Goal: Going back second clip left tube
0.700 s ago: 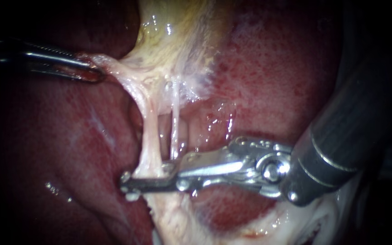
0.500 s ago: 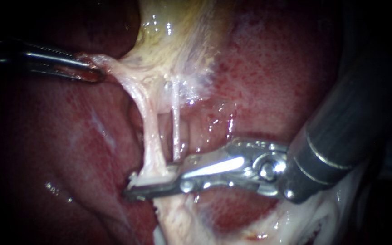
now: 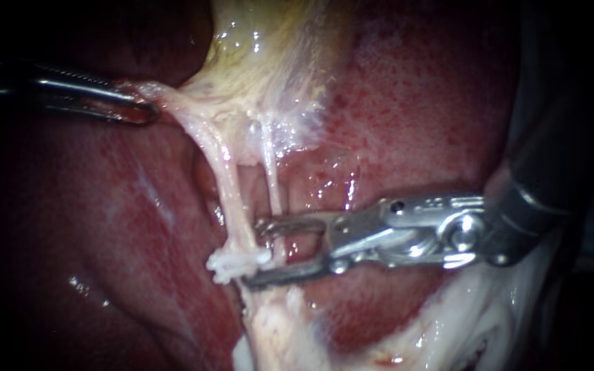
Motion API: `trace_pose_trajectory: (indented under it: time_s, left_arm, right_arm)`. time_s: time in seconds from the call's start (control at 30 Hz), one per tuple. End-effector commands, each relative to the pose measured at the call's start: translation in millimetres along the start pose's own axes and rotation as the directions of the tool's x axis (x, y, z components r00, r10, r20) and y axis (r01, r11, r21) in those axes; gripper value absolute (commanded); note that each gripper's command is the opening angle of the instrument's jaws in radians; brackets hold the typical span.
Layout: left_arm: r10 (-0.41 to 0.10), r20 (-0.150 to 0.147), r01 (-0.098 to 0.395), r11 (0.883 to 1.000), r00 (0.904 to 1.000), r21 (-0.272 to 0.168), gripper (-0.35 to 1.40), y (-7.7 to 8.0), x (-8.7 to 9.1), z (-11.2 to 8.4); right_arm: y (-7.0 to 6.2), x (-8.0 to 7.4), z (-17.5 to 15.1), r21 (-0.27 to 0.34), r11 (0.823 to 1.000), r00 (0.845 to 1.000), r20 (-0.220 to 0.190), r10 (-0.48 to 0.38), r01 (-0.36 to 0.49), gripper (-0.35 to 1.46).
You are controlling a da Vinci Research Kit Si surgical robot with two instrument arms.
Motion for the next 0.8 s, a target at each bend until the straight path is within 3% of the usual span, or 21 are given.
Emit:
trace_pose_trajectory:
  time_s: [0.03,0.23,0.4,0.57,0.8]
  left_arm:
    - [0.000,0.000,0.000,1.000,1.0000,0.001,-0.35,0.0,0.0,0.0]
    - [0.000,0.000,0.000,1.000,1.0000,0.003,-0.35,-0.2,-0.1,-0.1]
    - [0.001,0.000,-0.001,1.000,1.0000,0.003,-0.35,-0.4,-0.1,-0.1]
    - [0.004,-0.001,-0.004,1.000,1.0000,0.009,-0.35,-0.5,-0.8,0.8]
    - [0.004,-0.001,-0.004,1.000,1.0000,0.013,-0.35,-1.8,-2.7,3.6]
  right_arm:
    - [-0.1,0.2,-1.3,-0.002,1.000,1.000,0.000,-0.026,0.026,0.50]
    - [-0.5,0.6,-7.4,-0.026,0.990,0.990,0.007,-0.141,0.141,0.50]
    - [-0.4,0.9,-10.7,-0.039,0.983,0.983,0.027,-0.180,0.181,0.50]
    - [-0.3,1.3,-12.2,-0.050,0.977,0.975,0.083,-0.204,0.208,0.50]
    - [-0.4,1.0,-12.5,-0.052,0.974,0.973,0.088,-0.216,0.221,0.50]
